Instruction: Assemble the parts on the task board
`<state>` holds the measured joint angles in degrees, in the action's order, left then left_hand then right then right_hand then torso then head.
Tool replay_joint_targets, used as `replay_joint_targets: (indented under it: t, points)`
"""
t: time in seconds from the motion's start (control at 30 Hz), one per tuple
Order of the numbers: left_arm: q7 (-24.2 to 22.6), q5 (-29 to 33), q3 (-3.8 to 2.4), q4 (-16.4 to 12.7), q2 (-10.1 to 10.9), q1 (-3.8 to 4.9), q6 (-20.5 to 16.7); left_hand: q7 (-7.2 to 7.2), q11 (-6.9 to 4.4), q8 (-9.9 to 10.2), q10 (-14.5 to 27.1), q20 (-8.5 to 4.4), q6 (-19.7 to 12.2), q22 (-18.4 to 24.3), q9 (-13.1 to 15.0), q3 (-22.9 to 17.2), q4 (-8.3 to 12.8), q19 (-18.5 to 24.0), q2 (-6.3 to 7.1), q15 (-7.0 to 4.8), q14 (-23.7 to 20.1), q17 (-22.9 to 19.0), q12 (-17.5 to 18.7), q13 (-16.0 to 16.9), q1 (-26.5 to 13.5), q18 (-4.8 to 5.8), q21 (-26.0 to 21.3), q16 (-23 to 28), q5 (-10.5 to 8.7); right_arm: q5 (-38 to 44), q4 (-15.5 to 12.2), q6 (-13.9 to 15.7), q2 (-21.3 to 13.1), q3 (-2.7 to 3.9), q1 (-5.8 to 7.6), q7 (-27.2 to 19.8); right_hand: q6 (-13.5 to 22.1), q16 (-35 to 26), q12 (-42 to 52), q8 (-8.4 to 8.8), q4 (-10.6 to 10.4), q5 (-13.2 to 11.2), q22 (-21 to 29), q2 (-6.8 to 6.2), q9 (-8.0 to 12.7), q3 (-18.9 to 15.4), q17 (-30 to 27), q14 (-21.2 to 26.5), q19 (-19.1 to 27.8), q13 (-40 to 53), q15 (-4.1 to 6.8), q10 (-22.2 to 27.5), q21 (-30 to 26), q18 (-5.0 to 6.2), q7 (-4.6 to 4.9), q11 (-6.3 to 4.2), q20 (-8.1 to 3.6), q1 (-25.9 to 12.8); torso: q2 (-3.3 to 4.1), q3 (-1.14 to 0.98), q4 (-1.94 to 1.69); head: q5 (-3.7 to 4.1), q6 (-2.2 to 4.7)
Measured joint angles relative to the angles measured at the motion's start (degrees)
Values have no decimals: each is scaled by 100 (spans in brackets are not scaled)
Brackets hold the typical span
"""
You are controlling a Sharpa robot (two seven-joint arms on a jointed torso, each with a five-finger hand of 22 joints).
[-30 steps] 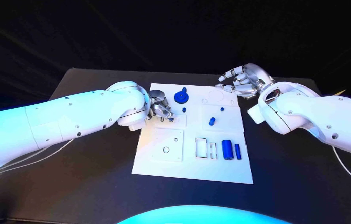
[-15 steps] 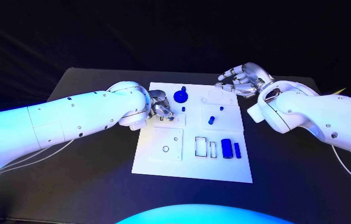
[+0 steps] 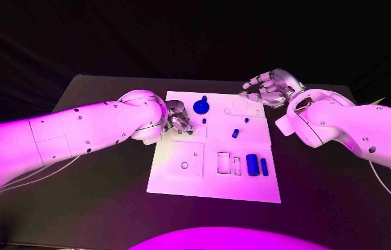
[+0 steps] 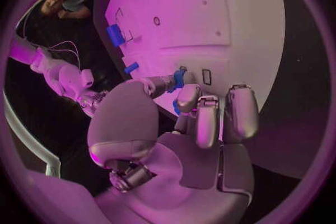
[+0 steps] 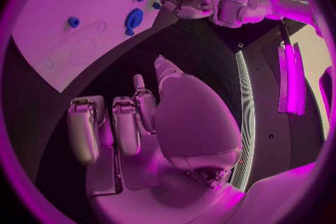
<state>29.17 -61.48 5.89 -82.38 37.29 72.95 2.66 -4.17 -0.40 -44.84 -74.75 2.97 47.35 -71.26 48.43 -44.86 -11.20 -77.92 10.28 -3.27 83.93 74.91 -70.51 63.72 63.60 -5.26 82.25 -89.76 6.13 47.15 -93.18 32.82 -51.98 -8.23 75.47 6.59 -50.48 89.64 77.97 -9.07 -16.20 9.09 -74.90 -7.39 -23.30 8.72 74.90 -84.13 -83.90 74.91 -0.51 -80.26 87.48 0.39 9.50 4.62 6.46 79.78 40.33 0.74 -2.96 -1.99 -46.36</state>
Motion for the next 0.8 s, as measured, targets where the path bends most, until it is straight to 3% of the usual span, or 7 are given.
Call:
replay_joint_targets:
  t: [0.17, 0.23, 0.8]
  points:
    - [0, -18, 0, -4, 7, -3, 53, 13, 0, 4, 0, -1, 17, 0, 0, -93, 93, -1, 17, -11, 11, 0, 0, 1, -17, 4, 0, 0, 25, 0, 1, -1, -1, 0, -2, 0, 0, 0, 0, 0, 0, 0, -3, 0, -5, 0, 0, 0, 0, 0, 0, 0, 0, 0, 0, 0, 0, 0, -1, -2, 0, -1, -4]
    - [2, -23, 3, -5, 10, -5, 68, 13, -12, 7, -12, -20, 18, -6, 0, -93, 93, -20, 17, -11, 11, 0, 0, 10, -17, 91, 0, 0, 25, 0, 2, -1, -2, 0, -4, 1, 0, 0, 0, 0, 0, 0, -5, 0, -5, 0, 0, 0, 0, 0, 0, 0, 0, 0, 0, 0, 0, 0, -1, -2, 0, -2, -5]
    - [5, -35, -5, 25, -11, -3, 120, 8, -20, -8, -21, -20, 27, -14, 25, -93, 93, -20, 13, -11, 11, 0, 0, 9, -14, 90, 0, 0, 25, 0, 2, -1, -4, 0, -10, 1, 0, 0, 0, 0, 0, 0, -4, 0, -4, 0, 1, 0, 0, -1, 0, 0, 0, 0, 0, 0, 0, 0, 2, -5, 2, 0, 1]
